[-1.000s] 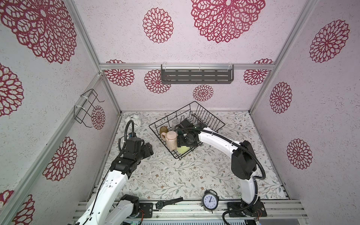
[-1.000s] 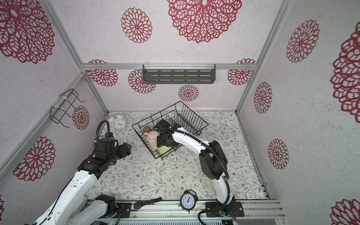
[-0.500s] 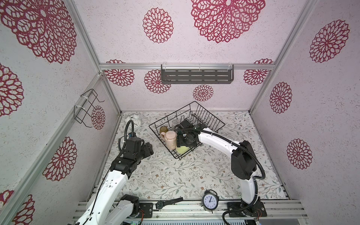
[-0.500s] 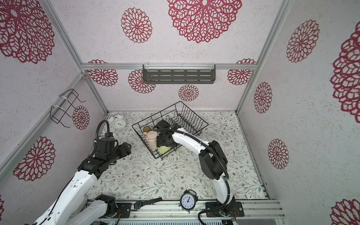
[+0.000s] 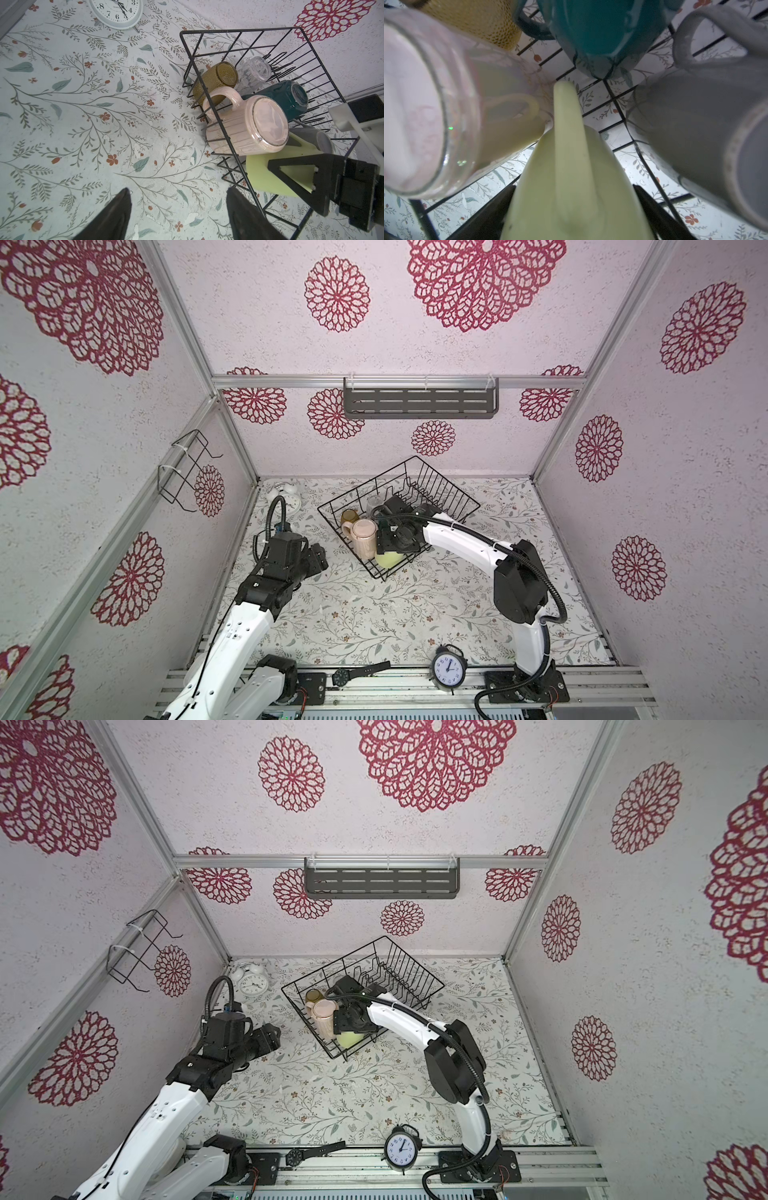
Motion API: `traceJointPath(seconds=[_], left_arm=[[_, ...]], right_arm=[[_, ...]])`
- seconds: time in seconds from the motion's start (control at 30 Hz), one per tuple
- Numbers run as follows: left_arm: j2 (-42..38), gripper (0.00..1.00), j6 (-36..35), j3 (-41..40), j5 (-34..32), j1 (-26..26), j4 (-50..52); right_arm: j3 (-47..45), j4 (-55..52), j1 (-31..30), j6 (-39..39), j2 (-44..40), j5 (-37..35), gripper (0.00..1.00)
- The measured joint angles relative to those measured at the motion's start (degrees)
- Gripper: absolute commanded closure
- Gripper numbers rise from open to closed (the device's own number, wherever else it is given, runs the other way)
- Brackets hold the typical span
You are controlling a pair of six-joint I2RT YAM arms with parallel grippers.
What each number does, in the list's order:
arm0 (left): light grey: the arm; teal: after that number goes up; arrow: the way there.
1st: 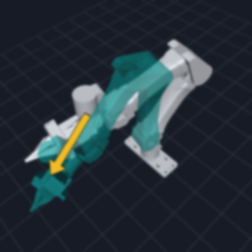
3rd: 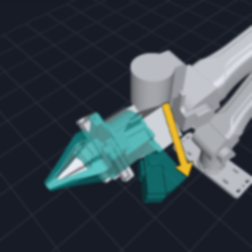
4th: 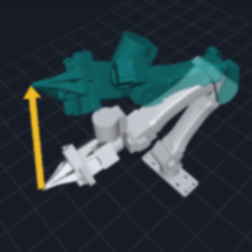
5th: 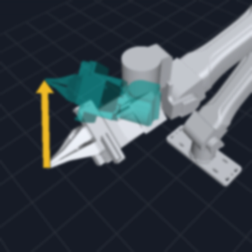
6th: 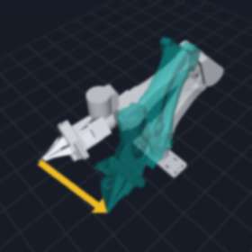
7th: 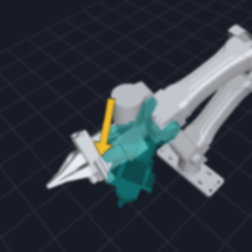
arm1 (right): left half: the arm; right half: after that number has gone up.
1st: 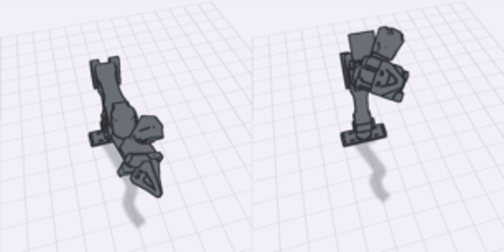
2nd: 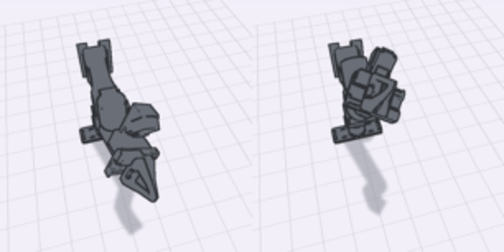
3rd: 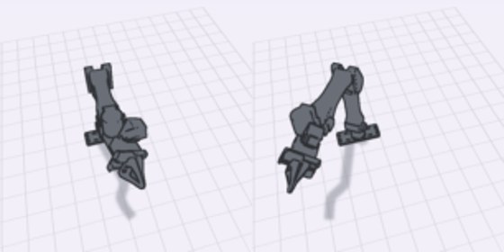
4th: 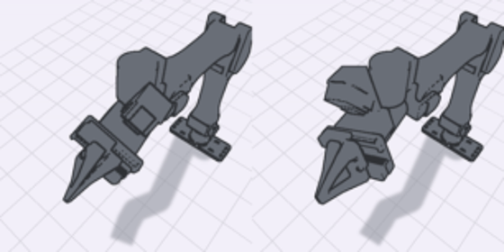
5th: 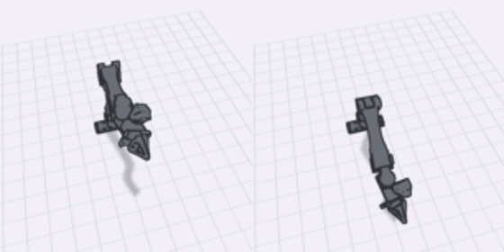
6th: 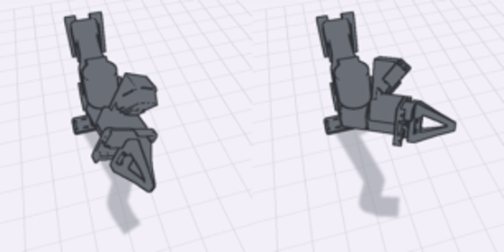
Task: Load cups into a dish rack
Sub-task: Place the cup upside down at the dish rack.
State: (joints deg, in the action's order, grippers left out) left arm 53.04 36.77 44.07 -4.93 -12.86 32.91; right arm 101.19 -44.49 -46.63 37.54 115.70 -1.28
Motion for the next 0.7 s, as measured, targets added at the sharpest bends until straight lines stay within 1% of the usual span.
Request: traceJointPath(seconds=[0.07,0.13,0.2,0.47,0.57,0.63,0.7], left_arm=[[0.3,0.24,0.2,0.0,0.0,0.0,-0.2],[0.4,0.24,0.3,0.0,0.1,0.0,-0.4],[0.5,0.24,0.5,0.0,0.2,0.0,-0.7],[1.1,0.24,0.9,0.0,0.5,0.0,-0.9],[1.1,0.24,1.0,0.0,0.6,0.0,-0.9],[1.1,0.24,1.0,0.0,0.7,0.0,-0.9],[1.1,0.24,1.0,0.0,0.8,0.0,-0.9]], right_arm=[[-0.7,0.1,0.0,0.0,-0.8,0.3,0.11],[-1.6,-0.3,-0.2,-0.1,-1.8,-0.2,0.16],[-2.3,-0.5,-0.2,-0.3,-2.6,0.0,0.18],[-3.5,0.3,-0.3,-0.5,-3.4,0.7,0.22],[-4.1,0.8,-0.3,-0.5,-3.9,1.0,0.24],[-4.3,0.9,-0.3,-0.4,-4.1,1.4,0.27],[-4.3,0.5,-0.3,-0.4,-4.4,1.9,0.28]])
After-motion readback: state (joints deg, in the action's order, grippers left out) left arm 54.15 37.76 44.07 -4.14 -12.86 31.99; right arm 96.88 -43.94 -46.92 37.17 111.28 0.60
